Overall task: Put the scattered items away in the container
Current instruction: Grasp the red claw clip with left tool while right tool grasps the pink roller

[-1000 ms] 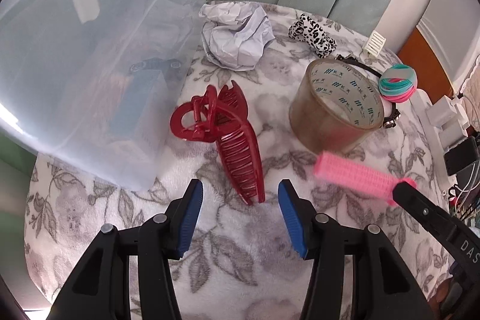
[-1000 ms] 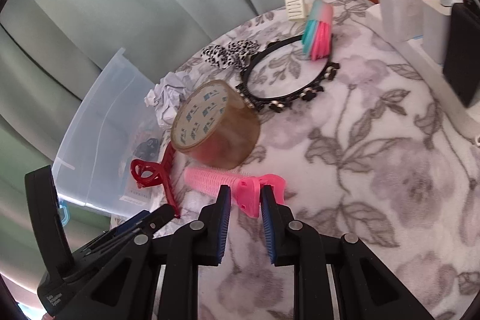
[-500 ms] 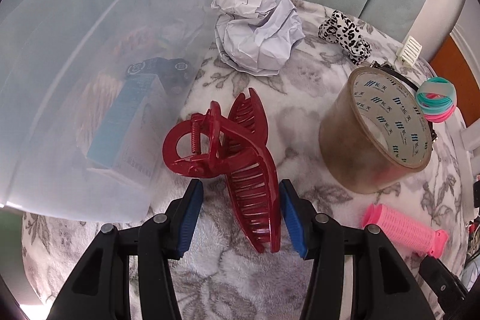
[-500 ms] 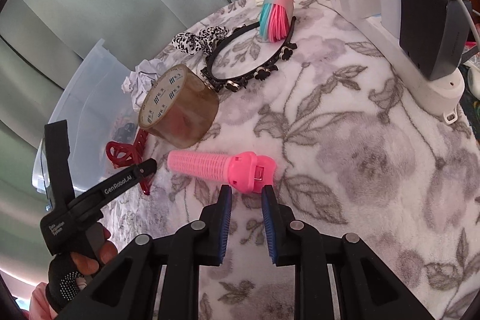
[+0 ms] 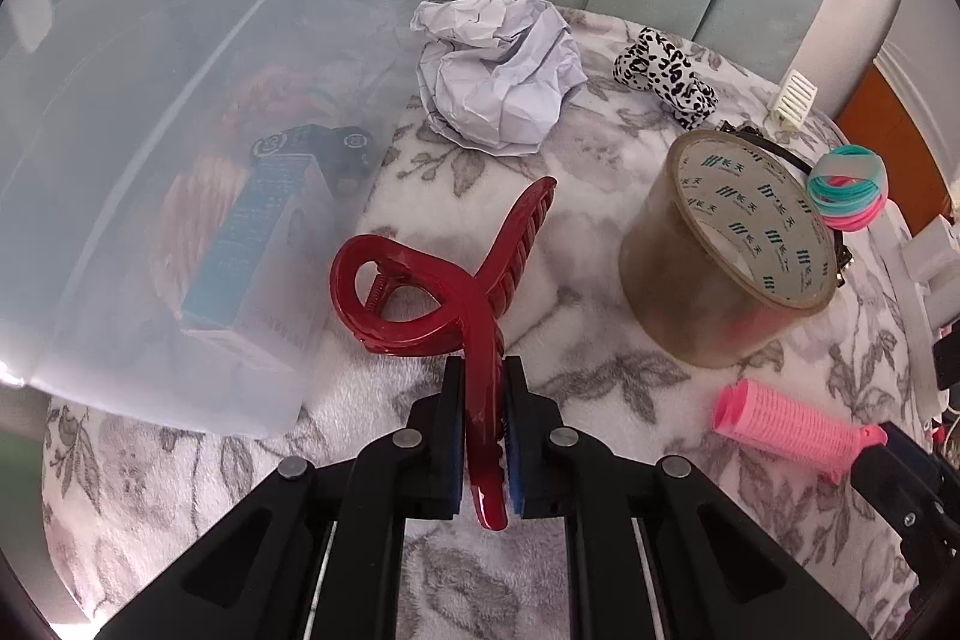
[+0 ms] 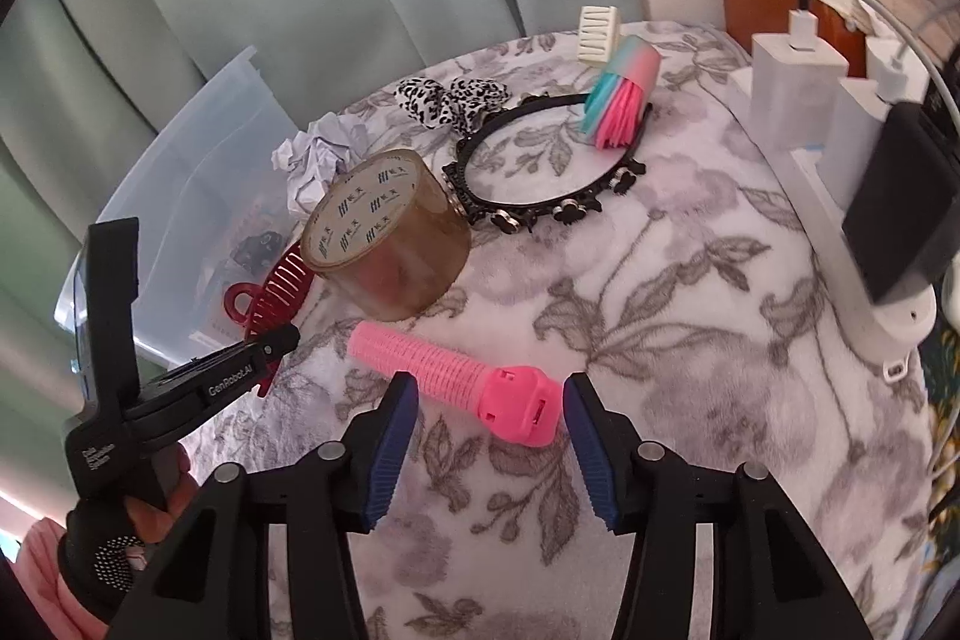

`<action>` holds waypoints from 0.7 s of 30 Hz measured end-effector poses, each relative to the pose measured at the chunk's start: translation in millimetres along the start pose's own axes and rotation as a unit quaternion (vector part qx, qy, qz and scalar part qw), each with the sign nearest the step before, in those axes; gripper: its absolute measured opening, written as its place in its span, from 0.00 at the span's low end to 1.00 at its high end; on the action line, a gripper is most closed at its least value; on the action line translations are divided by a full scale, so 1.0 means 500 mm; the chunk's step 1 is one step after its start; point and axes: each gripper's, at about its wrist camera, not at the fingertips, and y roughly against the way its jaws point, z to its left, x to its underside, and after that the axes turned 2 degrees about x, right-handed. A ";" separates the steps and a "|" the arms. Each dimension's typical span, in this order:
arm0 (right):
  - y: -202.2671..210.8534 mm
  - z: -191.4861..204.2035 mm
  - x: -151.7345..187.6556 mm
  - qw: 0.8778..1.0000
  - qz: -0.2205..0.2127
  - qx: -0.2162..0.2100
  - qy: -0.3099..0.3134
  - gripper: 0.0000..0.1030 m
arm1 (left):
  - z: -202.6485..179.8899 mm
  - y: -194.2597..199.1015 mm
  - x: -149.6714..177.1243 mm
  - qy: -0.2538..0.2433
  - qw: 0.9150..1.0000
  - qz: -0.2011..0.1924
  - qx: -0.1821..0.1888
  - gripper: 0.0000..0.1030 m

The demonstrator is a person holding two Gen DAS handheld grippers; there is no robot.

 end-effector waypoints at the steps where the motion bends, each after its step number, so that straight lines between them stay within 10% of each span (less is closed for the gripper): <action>1: -0.005 0.007 -0.003 1.000 0.002 0.001 0.016 0.57 | 0.001 0.003 0.004 -0.002 1.000 0.002 0.003 0.11; 17: -0.080 0.058 -0.004 0.992 0.022 0.013 0.126 0.59 | -0.003 0.000 0.014 -0.011 1.000 0.012 0.004 0.11; 21: -0.051 0.067 0.001 0.994 0.029 -0.012 0.106 0.46 | -0.007 -0.006 0.012 -0.008 1.000 0.013 0.006 0.11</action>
